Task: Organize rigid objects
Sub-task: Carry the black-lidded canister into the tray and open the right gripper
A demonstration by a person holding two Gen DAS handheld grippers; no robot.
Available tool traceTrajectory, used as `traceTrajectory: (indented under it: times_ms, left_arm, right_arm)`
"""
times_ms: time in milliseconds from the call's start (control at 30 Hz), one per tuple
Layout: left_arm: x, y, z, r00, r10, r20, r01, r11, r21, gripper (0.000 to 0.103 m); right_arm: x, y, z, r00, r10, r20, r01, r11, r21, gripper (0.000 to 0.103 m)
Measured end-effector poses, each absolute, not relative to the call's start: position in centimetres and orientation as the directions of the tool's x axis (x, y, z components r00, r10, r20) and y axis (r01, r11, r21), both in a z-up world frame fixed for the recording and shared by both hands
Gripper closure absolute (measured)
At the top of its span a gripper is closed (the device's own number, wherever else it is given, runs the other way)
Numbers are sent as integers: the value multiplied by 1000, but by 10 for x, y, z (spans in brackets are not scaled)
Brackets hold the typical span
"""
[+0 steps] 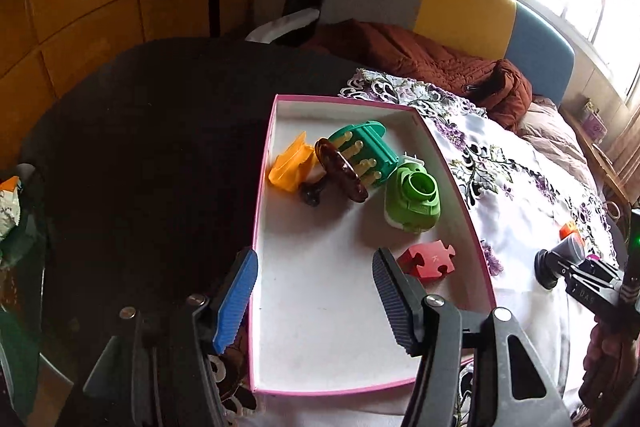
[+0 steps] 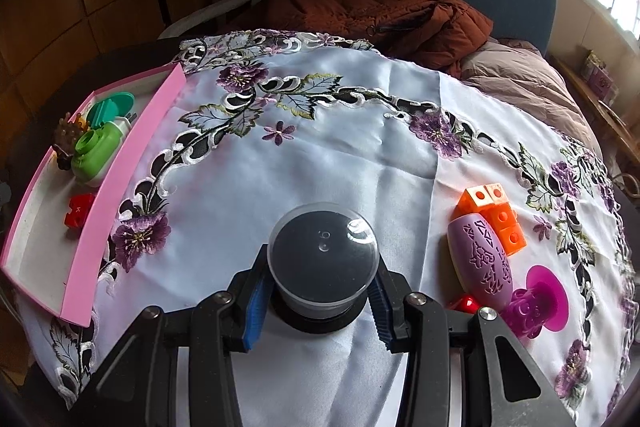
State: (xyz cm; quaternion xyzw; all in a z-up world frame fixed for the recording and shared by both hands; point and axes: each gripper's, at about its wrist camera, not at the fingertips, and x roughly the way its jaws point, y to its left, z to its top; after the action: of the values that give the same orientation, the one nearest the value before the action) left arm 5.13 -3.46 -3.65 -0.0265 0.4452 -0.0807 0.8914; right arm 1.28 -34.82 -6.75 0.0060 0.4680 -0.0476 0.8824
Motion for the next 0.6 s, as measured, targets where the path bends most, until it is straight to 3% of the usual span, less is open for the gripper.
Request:
traceTrajectory:
  times_ms: [600]
  left_arm:
    - [34, -40, -37, 588, -181, -789, 154, 982, -110, 42]
  right_arm:
    - [12, -348, -69, 561, -78, -824, 95, 995, -30, 59]
